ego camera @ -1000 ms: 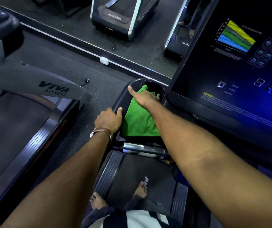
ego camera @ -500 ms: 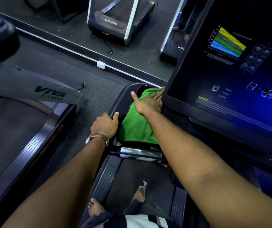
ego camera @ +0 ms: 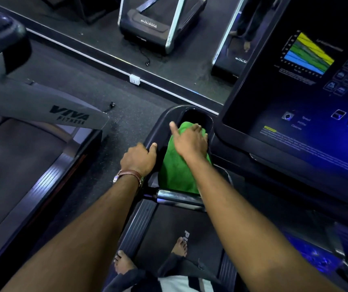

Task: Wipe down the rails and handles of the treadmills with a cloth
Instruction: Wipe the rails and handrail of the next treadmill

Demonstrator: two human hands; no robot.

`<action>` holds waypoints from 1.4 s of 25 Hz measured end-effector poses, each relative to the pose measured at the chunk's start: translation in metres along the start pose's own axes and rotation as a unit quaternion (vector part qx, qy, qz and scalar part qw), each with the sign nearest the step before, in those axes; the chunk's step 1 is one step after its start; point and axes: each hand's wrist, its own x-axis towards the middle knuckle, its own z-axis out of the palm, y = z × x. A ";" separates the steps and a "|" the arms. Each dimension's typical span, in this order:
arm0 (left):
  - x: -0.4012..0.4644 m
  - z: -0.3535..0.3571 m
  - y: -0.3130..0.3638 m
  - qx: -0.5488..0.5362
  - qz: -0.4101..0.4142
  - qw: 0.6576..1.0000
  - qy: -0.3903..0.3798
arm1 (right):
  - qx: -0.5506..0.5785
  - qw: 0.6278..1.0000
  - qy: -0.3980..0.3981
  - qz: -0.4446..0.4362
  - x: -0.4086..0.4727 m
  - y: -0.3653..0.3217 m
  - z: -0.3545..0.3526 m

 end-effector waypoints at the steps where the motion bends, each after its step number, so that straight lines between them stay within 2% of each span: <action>1: 0.000 0.000 0.000 -0.001 0.000 1.000 0.001 | 0.050 0.997 -0.031 0.058 0.009 -0.009 -0.008; 2: 0.000 0.000 0.000 -0.002 -0.001 1.000 0.000 | 0.114 0.986 -0.057 0.105 0.020 -0.019 -0.018; 4: 0.001 -0.001 0.000 -0.001 -0.003 1.000 -0.005 | 0.274 0.943 -0.079 0.173 0.035 -0.040 -0.030; 6: 0.001 -0.001 0.000 -0.003 -0.005 1.000 -0.006 | 0.371 0.912 -0.072 0.160 0.040 -0.054 -0.031; 9: 0.001 -0.001 -0.001 -0.013 -0.005 1.000 -0.003 | 0.330 0.938 -0.046 0.094 0.041 -0.046 -0.032; 12: 0.003 0.000 -0.001 -0.025 -0.005 1.000 -0.003 | 0.152 0.985 0.059 0.062 0.027 -0.010 -0.028; 14: 0.003 0.000 0.000 -0.023 -0.007 1.000 -0.003 | 0.030 0.998 0.059 0.009 0.011 -0.002 -0.019; 16: 0.003 0.000 0.000 -0.019 -0.006 1.000 -0.003 | 0.031 0.999 0.020 0.006 0.012 -0.005 -0.013; 17: 0.003 0.000 0.000 -0.018 -0.006 1.000 -0.003 | 0.081 0.996 0.004 0.039 0.018 -0.010 -0.014; 18: 0.003 0.001 0.000 -0.016 -0.006 1.000 -0.003 | 0.160 0.984 0.000 0.084 0.026 -0.016 -0.017; 19: 0.003 0.001 0.000 -0.015 -0.006 1.000 -0.002 | 0.268 0.955 0.006 0.131 0.034 -0.023 -0.021; 20: 0.003 0.000 -0.001 -0.014 -0.006 1.000 -0.002 | 0.388 0.906 0.014 0.171 0.037 -0.031 -0.027; 22: 0.001 0.000 0.000 -0.011 -0.003 1.000 0.000 | 0.587 0.784 0.025 0.202 0.039 -0.048 -0.038; 23: 0.001 0.000 0.000 -0.009 -0.001 1.000 0.002 | 0.639 0.739 0.014 0.214 0.040 -0.055 -0.040; 24: 0.001 0.000 -0.001 -0.006 0.000 1.000 0.003 | 0.655 0.724 -0.006 0.216 0.039 -0.062 -0.041; 25: 0.001 0.000 0.000 -0.004 0.000 1.000 0.005 | 0.620 0.757 -0.029 0.205 0.037 -0.066 -0.040; 26: 0.001 -0.001 0.000 -0.002 -0.002 1.000 0.005 | 0.539 0.821 -0.046 0.180 0.032 -0.065 -0.036; 28: 0.001 -0.001 0.002 0.001 -0.008 1.000 0.005 | 0.311 0.944 -0.057 0.094 0.017 -0.052 -0.028; 29: 0.001 -0.001 0.002 0.002 -0.009 1.000 0.004 | 0.191 0.979 -0.061 0.042 0.011 -0.040 -0.026; 30: 0.001 -0.001 0.002 0.000 -0.011 1.000 0.003 | 0.076 0.995 -0.065 -0.009 0.007 -0.026 -0.026; 32: -0.001 -0.001 0.000 -0.006 -0.010 1.000 0.000 | -0.102 0.990 -0.065 -0.071 0.004 -0.001 -0.029; 35: -0.002 -0.001 -0.003 -0.018 -0.008 1.000 -0.002 | -0.231 0.967 -0.090 -0.050 0.010 0.005 -0.034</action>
